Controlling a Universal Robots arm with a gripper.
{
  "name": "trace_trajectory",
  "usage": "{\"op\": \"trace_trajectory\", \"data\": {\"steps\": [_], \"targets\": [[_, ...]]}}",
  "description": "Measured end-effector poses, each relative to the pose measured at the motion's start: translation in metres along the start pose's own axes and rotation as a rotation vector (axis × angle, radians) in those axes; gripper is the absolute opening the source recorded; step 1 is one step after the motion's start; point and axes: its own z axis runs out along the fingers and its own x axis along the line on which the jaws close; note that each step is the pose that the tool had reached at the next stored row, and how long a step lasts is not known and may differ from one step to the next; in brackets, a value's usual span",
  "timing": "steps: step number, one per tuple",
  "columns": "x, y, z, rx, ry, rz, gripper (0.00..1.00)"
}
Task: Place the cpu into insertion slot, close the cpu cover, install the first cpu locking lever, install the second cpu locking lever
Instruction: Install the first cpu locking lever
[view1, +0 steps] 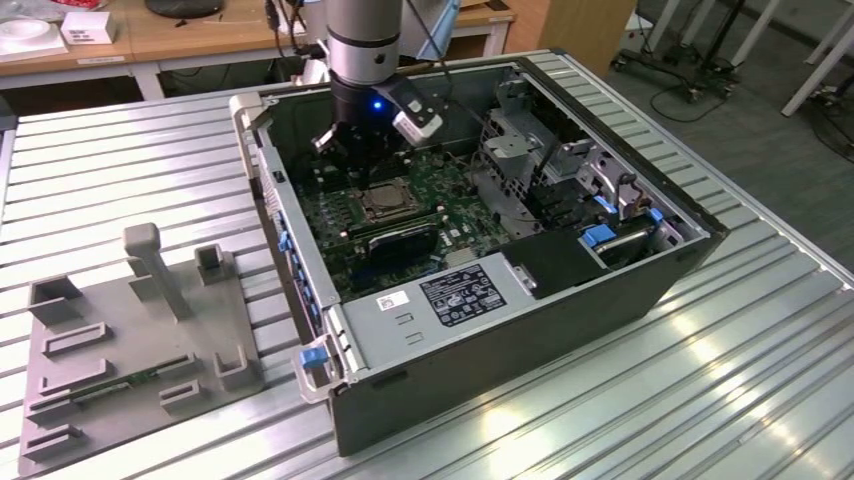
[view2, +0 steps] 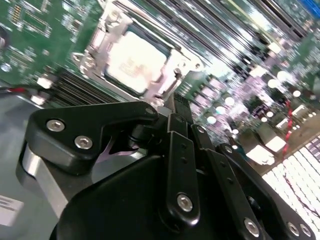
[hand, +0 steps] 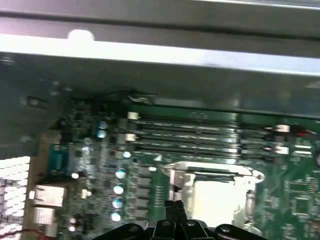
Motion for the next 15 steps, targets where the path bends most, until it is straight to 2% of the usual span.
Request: {"op": "trace_trajectory", "data": {"steps": [3,10,12,15], "targets": [[0.0076,0.0005,-0.0001,0.0003,-0.0015,0.0,0.1],[0.0181,0.0013,-0.0002,0.0002,-0.0045,0.0,0.1],[0.019,0.0013,-0.0002,-0.0057,-0.0061,0.0,0.1],[0.0197,0.0014,-0.0002,-0.019,-0.0079,0.0,0.1]]}}
